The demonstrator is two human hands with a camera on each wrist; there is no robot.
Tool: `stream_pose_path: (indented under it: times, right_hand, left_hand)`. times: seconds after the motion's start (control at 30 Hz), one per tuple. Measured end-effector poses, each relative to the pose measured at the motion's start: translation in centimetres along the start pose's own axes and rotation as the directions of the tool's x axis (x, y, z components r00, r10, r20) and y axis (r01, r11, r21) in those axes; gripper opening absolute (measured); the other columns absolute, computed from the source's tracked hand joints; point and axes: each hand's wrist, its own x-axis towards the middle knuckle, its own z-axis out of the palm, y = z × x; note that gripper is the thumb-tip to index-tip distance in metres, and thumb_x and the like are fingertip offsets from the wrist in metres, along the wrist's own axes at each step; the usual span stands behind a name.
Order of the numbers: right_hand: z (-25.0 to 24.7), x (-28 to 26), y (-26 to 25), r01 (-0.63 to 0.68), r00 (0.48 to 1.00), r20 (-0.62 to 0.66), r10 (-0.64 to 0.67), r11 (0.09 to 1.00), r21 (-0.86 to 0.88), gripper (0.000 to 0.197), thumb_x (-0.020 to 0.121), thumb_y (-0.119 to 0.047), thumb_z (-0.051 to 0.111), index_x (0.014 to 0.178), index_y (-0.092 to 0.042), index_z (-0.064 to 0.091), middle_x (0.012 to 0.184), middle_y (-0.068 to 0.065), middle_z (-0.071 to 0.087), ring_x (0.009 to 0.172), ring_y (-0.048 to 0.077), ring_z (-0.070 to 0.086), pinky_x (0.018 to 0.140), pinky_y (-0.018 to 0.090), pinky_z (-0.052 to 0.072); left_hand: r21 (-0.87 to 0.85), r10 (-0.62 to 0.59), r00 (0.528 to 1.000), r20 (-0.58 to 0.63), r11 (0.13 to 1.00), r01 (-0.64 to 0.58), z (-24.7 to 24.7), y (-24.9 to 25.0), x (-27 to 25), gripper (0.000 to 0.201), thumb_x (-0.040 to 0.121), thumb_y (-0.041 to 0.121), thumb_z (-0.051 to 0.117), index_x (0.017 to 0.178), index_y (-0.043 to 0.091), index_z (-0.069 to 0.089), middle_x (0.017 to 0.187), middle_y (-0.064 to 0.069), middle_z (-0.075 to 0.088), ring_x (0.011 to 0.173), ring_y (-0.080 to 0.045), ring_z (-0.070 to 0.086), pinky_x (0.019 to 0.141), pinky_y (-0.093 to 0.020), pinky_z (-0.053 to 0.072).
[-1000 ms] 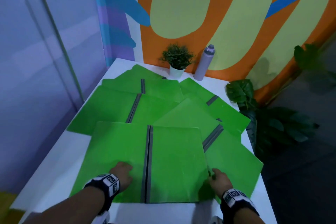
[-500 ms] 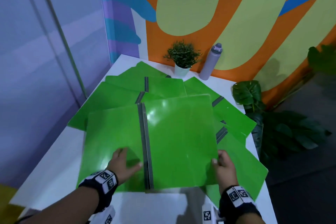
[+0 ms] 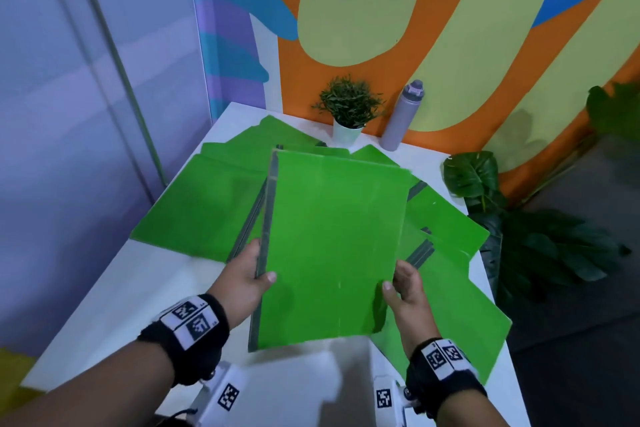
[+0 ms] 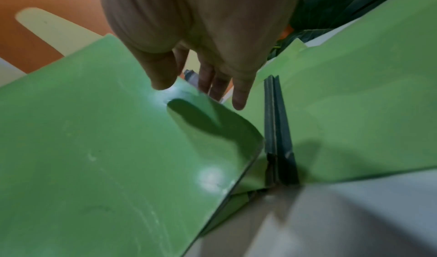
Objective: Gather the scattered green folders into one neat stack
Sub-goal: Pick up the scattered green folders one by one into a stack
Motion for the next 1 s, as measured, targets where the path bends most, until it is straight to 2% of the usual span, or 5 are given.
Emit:
stream_pose_path:
  times: [0.1,0.23,0.43,0.7,1.0]
  right_hand:
    - [0.0,0.0,1.5,-0.138,0.99,-0.011,0.138,0.99,0.019,0.065,0.092,-0.011,0.056,0.145,-0.03,0.024,0.148,0.006,0.025,0.141,0.023,0.021,0.111,0.047,0.023]
    - [-0.9,-0.2,4.1,-0.23,0.969,-0.114,0.218,0.967,-0.11,0.04,0.081,-0.026,0.065,0.11,-0.047,0.048,0.122,0.006,0.043,0.112,0.025,0.043,0.1,0.06,0.037]
    - [-2.1,-0.6,4.3,-0.287,0.947,-0.209,0.245,0.937,-0.199,0.061,0.093,-0.009,0.049,0.147,-0.017,0.022,0.154,0.013,0.023,0.139,0.034,0.026,0.109,0.052,0.03]
    - [-3.7,0.0,6.3,-0.383,0.909,-0.241,0.339,0.909,-0.165,0.061,0.091,-0.009,0.05,0.145,-0.027,0.027,0.151,0.016,0.029,0.127,0.038,0.042,0.097,0.059,0.044]
    - [-4.8,0.6,6.8,-0.443,0.873,-0.286,0.395,0.887,-0.13,0.059,0.092,-0.009,0.05,0.144,-0.029,0.029,0.148,0.017,0.031,0.121,0.043,0.044,0.092,0.063,0.045]
  left_hand:
    - [0.039,-0.051,0.996,0.075,0.998,0.049,1.1,-1.5,1.1,0.058,0.093,0.015,0.055,0.144,0.027,0.03,0.146,0.002,0.044,0.138,-0.024,0.039,0.11,-0.049,0.038]
    - [0.306,-0.061,0.993,0.104,0.952,0.026,1.5,-4.4,4.4,0.054,0.093,0.025,0.055,0.143,0.02,0.035,0.144,-0.005,0.048,0.133,-0.025,0.046,0.11,-0.045,0.039]
    - [0.826,-0.271,0.96,0.073,0.556,0.094,0.5,-9.3,8.1,0.072,0.093,0.042,0.046,0.153,0.025,0.01,0.164,0.0,-0.005,0.15,-0.026,0.004,0.116,-0.057,0.019]
    - [0.96,-0.352,0.929,0.116,0.281,-0.013,0.1,-12.6,7.4,0.068,0.096,0.04,0.036,0.154,0.025,0.003,0.164,0.003,0.004,0.15,-0.026,-0.004,0.119,-0.056,0.007]
    - [0.893,-0.204,0.979,0.025,0.445,0.07,-1.1,-12.3,9.2,0.07,0.093,0.034,0.047,0.153,0.023,0.011,0.163,-0.002,0.002,0.149,-0.023,0.009,0.118,-0.051,0.022]
